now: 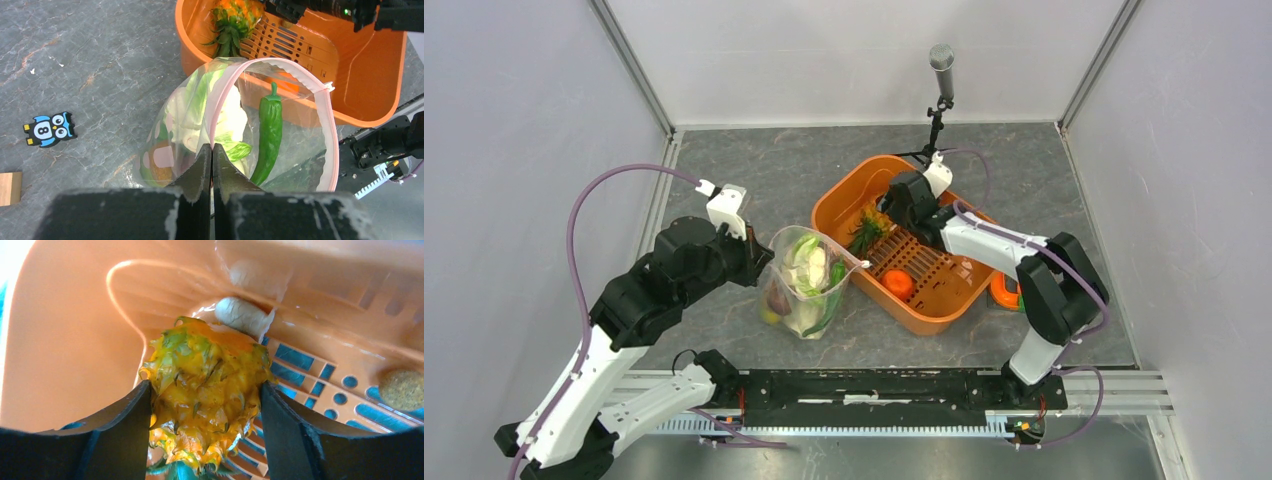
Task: Place the food in the zip-top bag and seal the zipper
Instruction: Pick up the fake fruit from the bin, then place the fake fruit in the zipper food storage bag.
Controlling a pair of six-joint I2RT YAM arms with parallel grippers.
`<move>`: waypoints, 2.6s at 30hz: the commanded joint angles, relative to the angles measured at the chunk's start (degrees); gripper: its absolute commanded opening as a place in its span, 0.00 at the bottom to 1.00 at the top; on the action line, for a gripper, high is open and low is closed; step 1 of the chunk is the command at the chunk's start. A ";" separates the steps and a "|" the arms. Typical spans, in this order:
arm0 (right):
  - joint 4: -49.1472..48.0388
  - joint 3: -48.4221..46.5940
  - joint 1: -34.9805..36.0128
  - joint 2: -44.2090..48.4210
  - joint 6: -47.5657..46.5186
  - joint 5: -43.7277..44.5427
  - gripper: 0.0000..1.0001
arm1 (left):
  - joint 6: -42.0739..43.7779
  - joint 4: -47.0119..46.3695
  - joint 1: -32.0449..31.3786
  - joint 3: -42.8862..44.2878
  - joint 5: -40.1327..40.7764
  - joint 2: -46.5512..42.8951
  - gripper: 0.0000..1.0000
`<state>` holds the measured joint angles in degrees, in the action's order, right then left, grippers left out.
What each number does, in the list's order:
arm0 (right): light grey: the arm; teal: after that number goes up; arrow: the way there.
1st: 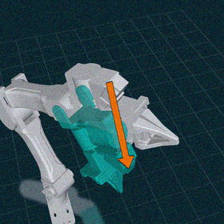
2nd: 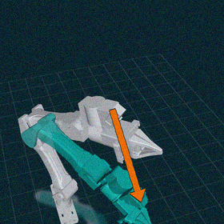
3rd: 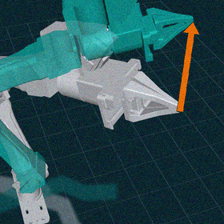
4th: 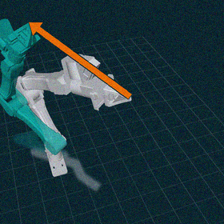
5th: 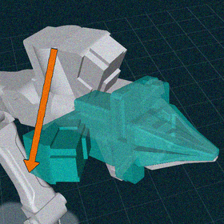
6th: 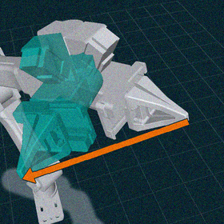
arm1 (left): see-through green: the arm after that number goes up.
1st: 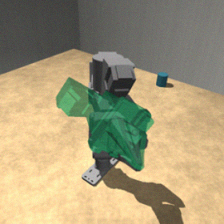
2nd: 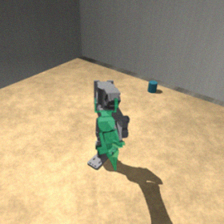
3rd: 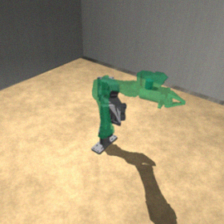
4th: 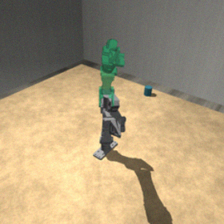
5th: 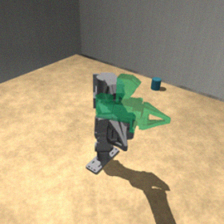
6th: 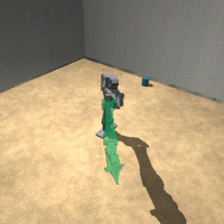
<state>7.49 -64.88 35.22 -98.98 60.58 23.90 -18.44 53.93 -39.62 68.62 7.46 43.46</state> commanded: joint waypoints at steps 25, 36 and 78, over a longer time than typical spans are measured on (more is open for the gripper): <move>-40.10 19.54 4.06 40.55 -43.24 -6.47 0.24 | 0.03 -2.60 0.11 1.44 1.76 -0.01 0.02; -46.62 13.85 8.54 43.01 -47.55 -25.87 0.23 | -1.24 -3.21 0.13 1.56 3.52 0.19 0.02; -28.44 8.48 21.22 23.10 -65.57 -45.09 0.27 | -7.40 -9.00 0.15 -0.50 7.34 -4.15 0.02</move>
<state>-34.24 -49.60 56.38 -73.91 2.17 -19.20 -24.05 51.00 -39.62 67.75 13.50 40.27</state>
